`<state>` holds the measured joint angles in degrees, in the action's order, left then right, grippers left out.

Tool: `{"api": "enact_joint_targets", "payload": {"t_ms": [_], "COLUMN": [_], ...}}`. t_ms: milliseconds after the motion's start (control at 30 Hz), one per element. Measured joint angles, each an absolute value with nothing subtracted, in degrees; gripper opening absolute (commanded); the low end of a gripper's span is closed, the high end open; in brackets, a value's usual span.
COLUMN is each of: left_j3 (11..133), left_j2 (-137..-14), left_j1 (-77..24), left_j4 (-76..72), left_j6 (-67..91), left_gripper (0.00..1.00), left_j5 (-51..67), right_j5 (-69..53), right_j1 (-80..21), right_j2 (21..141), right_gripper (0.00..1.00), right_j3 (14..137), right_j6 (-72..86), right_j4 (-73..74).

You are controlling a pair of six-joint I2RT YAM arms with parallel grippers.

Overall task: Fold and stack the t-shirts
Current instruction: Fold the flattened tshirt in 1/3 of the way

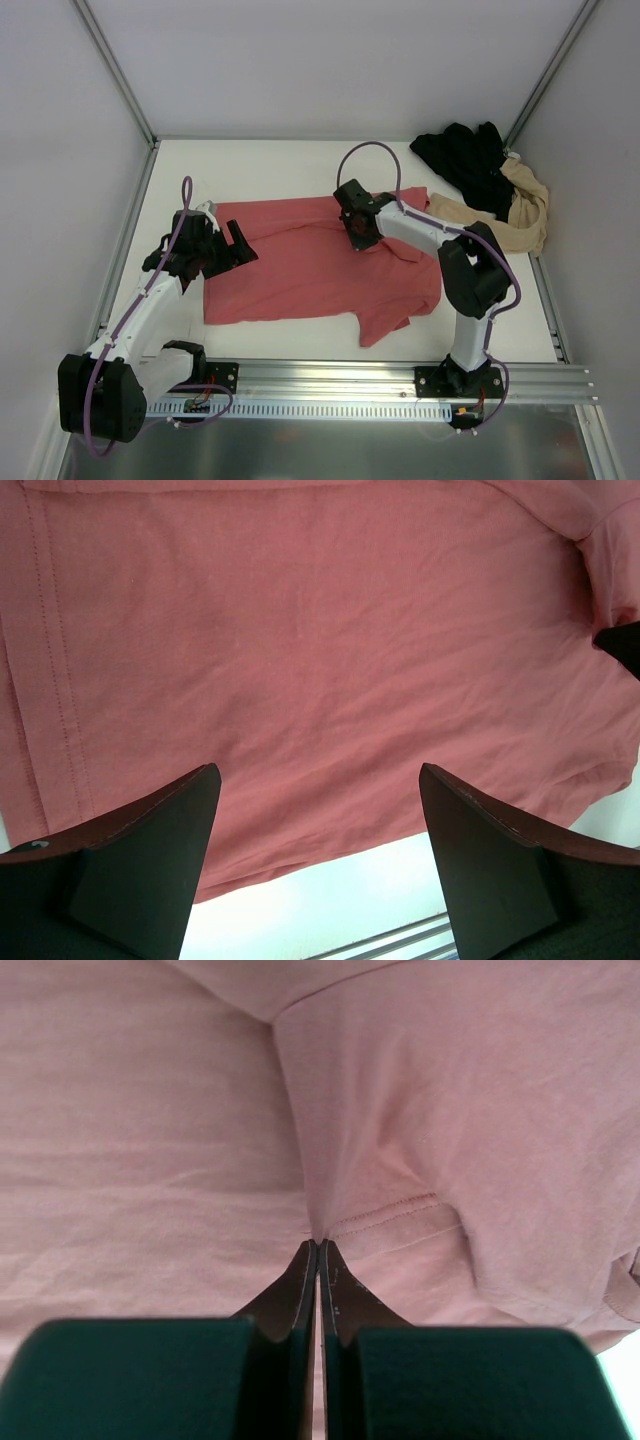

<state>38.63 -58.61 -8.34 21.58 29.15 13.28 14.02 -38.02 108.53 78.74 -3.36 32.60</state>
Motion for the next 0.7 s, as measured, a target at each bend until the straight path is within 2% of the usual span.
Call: {"api": "enact_joint_targets", "payload": {"t_ms": [700], "left_j3": [38.63], "left_j2": [-58.61], "left_j1": [-8.34], "left_j4": [21.43], "left_j6": [29.15], "left_gripper": [0.83], "left_j5": [13.3], "right_j5": [13.1], "right_j1": [-39.66], "right_j2": [108.36], "right_gripper": [0.0], "right_j3": [82.72], "right_j6": [-3.18], "right_j4": [35.42]}}
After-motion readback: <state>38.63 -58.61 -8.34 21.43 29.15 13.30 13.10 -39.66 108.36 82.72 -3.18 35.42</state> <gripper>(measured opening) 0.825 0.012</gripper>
